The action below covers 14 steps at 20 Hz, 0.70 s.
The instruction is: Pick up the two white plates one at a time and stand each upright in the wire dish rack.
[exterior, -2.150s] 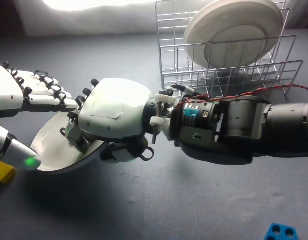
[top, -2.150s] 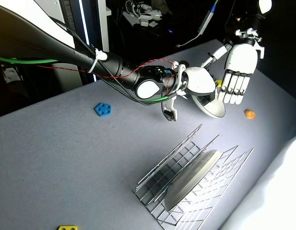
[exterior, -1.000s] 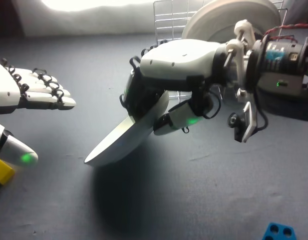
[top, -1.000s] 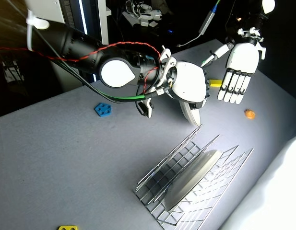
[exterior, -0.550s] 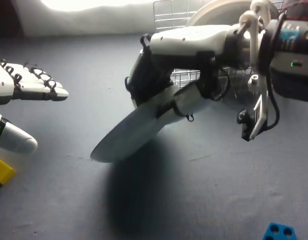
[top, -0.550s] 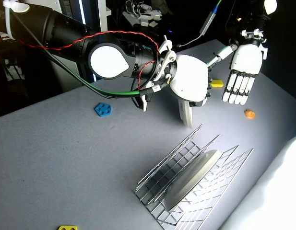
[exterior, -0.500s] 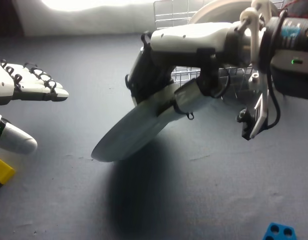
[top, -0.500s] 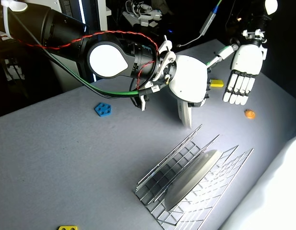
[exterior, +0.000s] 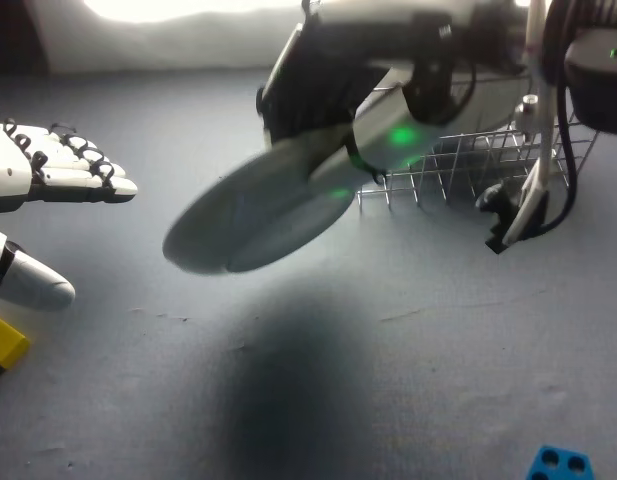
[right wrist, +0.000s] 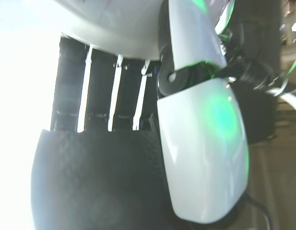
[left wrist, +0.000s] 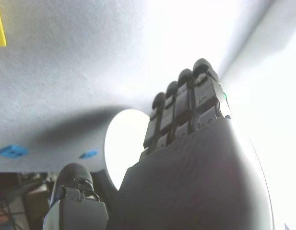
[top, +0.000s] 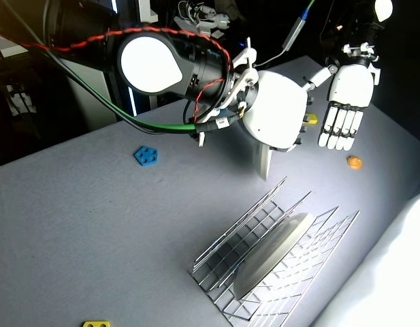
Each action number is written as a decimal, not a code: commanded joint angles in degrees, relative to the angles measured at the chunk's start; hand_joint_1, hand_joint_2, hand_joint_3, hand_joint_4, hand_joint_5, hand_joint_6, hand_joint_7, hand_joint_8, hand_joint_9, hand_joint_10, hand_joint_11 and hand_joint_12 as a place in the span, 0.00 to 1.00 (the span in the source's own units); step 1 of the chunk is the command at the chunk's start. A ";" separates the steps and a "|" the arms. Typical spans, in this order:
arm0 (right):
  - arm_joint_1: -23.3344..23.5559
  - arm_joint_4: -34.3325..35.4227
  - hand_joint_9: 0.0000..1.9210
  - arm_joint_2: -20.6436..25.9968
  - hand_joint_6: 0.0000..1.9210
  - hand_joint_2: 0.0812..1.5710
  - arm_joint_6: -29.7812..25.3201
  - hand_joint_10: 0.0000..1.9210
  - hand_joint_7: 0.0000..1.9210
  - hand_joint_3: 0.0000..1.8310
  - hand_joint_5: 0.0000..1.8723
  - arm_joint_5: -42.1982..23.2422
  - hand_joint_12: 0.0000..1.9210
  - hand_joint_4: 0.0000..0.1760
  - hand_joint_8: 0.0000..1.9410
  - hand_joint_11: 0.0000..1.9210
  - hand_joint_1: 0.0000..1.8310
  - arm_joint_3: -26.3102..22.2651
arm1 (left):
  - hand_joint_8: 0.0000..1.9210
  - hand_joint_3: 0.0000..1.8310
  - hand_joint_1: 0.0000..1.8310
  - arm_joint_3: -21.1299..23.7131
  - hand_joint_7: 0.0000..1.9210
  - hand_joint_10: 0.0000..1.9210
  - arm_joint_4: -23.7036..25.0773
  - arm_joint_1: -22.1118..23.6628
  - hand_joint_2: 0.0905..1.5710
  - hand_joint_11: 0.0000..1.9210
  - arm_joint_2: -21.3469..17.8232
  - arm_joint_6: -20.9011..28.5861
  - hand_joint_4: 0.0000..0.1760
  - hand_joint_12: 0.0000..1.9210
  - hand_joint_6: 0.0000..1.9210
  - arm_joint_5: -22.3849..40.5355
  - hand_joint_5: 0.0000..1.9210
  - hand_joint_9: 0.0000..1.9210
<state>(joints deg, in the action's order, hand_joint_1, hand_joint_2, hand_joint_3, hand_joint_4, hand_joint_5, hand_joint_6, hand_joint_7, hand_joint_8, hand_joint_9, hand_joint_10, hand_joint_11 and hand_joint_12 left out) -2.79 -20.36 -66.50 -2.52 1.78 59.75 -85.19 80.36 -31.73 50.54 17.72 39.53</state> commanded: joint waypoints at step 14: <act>7.16 9.58 0.51 2.46 0.49 0.66 -8.76 0.49 0.59 0.00 0.55 -0.60 0.57 0.00 0.41 0.44 0.76 -0.04 | 0.00 0.00 0.00 0.01 0.00 0.00 0.22 0.13 0.62 0.00 -0.98 -1.61 0.00 0.00 0.00 0.66 0.00 0.00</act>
<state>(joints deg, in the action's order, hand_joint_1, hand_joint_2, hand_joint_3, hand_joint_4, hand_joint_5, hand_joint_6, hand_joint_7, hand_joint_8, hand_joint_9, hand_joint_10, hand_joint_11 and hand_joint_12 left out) 3.09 -11.90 -64.38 -9.93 8.99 59.59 -85.14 83.37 -31.73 50.30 16.29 39.42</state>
